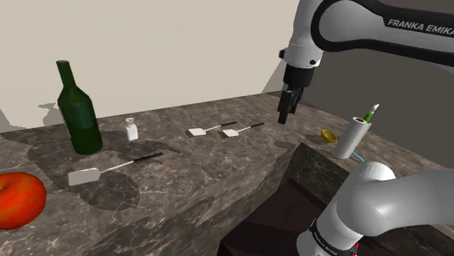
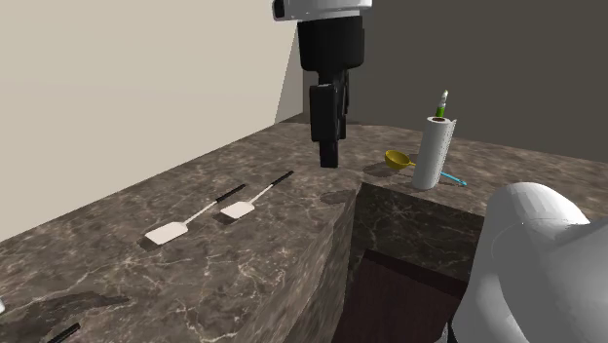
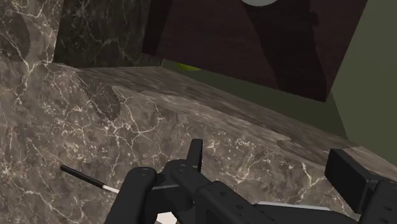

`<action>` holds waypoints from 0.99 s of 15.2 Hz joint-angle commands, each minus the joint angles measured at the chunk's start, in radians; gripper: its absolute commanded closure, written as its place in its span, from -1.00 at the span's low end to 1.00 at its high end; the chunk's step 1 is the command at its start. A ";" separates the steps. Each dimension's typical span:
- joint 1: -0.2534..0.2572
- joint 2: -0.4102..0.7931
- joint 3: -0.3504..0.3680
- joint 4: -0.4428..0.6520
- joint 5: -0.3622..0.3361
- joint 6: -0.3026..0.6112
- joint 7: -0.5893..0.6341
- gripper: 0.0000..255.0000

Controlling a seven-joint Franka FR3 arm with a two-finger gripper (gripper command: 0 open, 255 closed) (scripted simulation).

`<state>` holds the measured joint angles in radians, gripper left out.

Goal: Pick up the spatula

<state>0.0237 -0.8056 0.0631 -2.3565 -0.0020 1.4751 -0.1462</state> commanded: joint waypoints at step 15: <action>0.068 0.254 -0.342 -0.056 -0.226 0.359 -0.687 -1.00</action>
<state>0.0827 -0.5847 -0.2578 -2.4189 -0.2197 1.8019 -0.7829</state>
